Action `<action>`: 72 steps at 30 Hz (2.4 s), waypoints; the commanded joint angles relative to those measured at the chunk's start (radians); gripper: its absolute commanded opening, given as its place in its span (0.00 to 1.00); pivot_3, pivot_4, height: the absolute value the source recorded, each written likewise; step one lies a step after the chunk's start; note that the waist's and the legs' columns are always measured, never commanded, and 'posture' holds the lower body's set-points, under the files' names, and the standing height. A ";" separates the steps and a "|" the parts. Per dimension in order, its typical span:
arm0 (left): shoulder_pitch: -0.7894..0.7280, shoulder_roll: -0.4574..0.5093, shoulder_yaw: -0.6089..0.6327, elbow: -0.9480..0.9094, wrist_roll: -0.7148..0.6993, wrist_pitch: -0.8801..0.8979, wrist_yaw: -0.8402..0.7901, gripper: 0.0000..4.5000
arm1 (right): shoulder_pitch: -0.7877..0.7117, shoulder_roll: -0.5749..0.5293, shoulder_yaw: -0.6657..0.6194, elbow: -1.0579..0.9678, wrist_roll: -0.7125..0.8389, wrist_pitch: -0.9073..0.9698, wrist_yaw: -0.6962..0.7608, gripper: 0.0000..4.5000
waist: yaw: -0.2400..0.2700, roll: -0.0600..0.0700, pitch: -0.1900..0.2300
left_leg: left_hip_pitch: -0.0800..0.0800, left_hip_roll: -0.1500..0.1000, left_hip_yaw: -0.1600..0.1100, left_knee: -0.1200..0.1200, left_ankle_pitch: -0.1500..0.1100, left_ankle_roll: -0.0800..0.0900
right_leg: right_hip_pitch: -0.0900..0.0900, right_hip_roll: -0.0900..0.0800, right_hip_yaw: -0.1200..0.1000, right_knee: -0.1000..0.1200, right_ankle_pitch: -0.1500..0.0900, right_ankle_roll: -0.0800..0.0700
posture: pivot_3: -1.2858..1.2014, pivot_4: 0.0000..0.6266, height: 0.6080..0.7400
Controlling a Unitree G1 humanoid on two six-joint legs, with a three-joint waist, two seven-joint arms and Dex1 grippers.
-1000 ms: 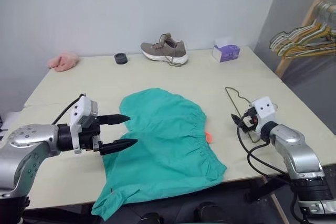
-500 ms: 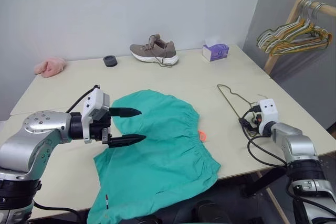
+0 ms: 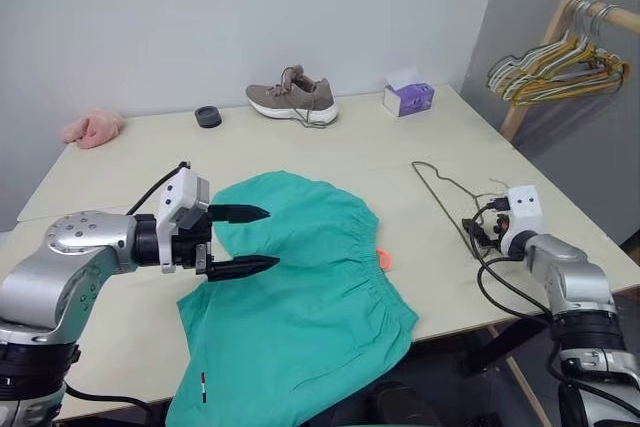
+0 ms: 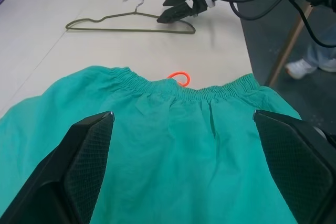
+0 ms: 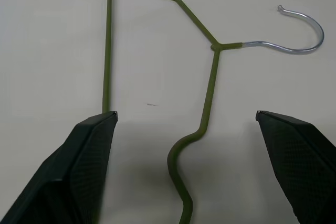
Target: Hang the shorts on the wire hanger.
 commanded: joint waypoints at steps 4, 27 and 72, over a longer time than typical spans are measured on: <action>-0.048 0.000 -0.015 0.004 0.009 -0.025 -0.008 1.00 | -0.133 -0.019 0.081 0.174 -0.061 0.024 0.030 1.00 | -0.014 0.000 0.000 | 0.000 0.000 0.001 0.001 0.000 0.000 | 0.000 0.000 0.001 0.000 0.001 0.000 | 0.42 0.00 1.00; -0.052 -0.004 0.023 0.065 0.019 0.005 0.084 1.00 | -0.281 -0.055 0.270 0.441 -0.241 -0.248 0.125 0.00 | -0.014 -0.014 -0.020 | 0.017 0.000 -0.002 0.002 -0.001 0.001 | 0.020 0.000 -0.002 -0.004 0.000 -0.001 | 0.43 0.00 1.00; -0.042 0.045 -0.111 0.199 0.120 0.017 -0.104 0.91 | -0.283 -0.067 0.452 -0.274 -0.352 -1.001 0.378 0.00 | -0.021 -0.001 -0.010 | 0.012 0.002 -0.002 -0.003 -0.001 0.000 | 0.011 0.001 -0.002 -0.003 -0.001 -0.001 | 0.42 0.00 1.00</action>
